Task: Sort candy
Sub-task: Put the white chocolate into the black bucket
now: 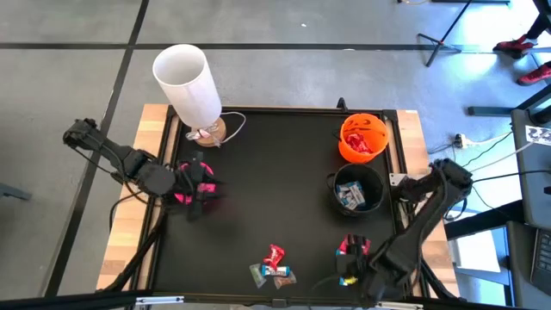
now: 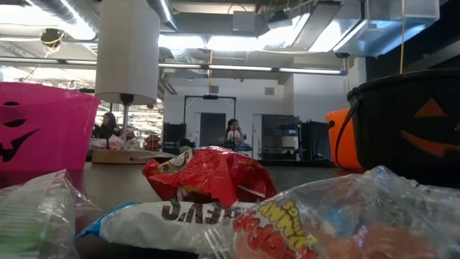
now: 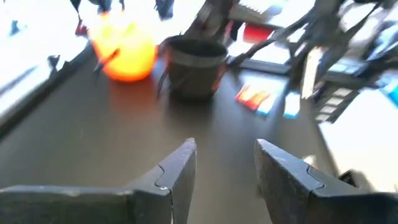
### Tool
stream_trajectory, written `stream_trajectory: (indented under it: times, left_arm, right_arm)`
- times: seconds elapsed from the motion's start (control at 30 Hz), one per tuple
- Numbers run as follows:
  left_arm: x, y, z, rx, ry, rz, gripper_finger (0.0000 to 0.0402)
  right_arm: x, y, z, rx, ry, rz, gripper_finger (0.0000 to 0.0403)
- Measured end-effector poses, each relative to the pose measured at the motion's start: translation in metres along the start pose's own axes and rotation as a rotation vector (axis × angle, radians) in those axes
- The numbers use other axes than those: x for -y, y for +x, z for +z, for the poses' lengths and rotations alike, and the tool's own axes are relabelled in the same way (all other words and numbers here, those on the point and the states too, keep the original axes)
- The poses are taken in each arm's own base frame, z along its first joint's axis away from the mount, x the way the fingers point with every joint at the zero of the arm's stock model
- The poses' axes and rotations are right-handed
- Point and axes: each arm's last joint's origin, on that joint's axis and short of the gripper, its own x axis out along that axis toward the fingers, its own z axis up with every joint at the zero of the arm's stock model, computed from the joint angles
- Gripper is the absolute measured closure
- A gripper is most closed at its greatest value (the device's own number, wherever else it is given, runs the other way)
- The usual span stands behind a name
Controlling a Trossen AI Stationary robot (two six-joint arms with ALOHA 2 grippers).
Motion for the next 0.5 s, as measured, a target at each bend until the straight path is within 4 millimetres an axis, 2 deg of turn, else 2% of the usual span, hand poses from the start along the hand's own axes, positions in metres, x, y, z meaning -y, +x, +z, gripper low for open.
stream_trajectory:
  times: [0.23, 0.37, 0.5]
  left_arm:
    - [0.021, 0.022, 0.006, 0.084, 0.121, -0.053, 0.0249]
    - [0.029, 0.037, 0.000, 0.051, 0.143, -0.047, 0.0249]
    - [0.035, 0.049, -0.007, 0.009, 0.165, -0.058, 0.0249]
  right_arm:
    - [-0.027, 0.045, -0.028, -0.140, 0.088, -0.050, 0.0146]
    - [-0.033, 0.070, -0.040, -0.236, 0.129, -0.098, 0.0146]
    - [-0.034, 0.084, -0.044, -0.282, 0.142, -0.122, 0.0145]
